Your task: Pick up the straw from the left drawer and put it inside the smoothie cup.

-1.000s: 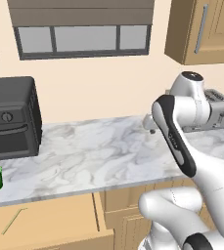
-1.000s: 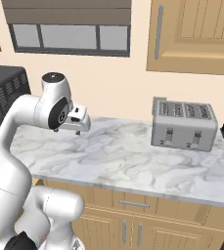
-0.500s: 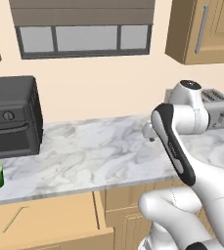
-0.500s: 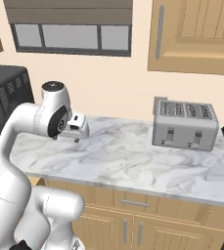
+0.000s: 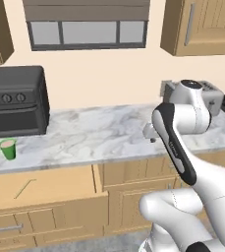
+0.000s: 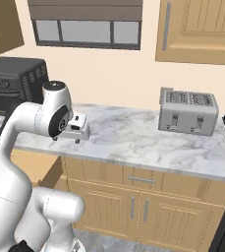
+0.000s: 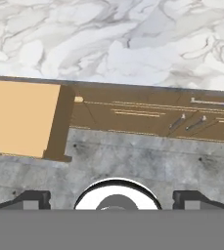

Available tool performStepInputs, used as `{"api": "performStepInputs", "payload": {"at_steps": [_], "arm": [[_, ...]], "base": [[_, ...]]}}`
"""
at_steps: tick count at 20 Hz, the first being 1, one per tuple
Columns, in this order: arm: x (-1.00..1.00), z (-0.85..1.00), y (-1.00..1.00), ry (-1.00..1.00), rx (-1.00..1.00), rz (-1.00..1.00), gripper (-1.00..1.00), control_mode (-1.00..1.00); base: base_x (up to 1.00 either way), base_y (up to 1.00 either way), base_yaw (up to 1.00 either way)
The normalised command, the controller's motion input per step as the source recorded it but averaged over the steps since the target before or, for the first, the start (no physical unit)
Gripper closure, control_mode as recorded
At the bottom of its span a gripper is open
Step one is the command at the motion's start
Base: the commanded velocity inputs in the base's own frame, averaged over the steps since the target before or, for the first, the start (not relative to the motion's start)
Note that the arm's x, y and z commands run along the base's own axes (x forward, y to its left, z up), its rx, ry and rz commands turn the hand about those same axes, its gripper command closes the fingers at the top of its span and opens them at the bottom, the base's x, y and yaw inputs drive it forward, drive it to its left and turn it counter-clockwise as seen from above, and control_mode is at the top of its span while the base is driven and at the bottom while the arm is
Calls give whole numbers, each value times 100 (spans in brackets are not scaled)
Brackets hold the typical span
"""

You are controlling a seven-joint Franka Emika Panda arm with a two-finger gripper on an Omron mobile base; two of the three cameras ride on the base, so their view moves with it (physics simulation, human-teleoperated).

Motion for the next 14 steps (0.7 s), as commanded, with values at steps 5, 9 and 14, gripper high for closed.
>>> {"api": "performStepInputs", "payload": {"at_steps": [5, 9, 14], "arm": [[0, 0, 0, 0, 0, 0, -100, 100], [0, 0, 0, 0, 0, 0, -100, 100], [0, 0, 0, 0, 0, 0, -100, 100]], "base": [[-81, 0, 7], [-73, 5, 5], [-34, 57, 0]]}}
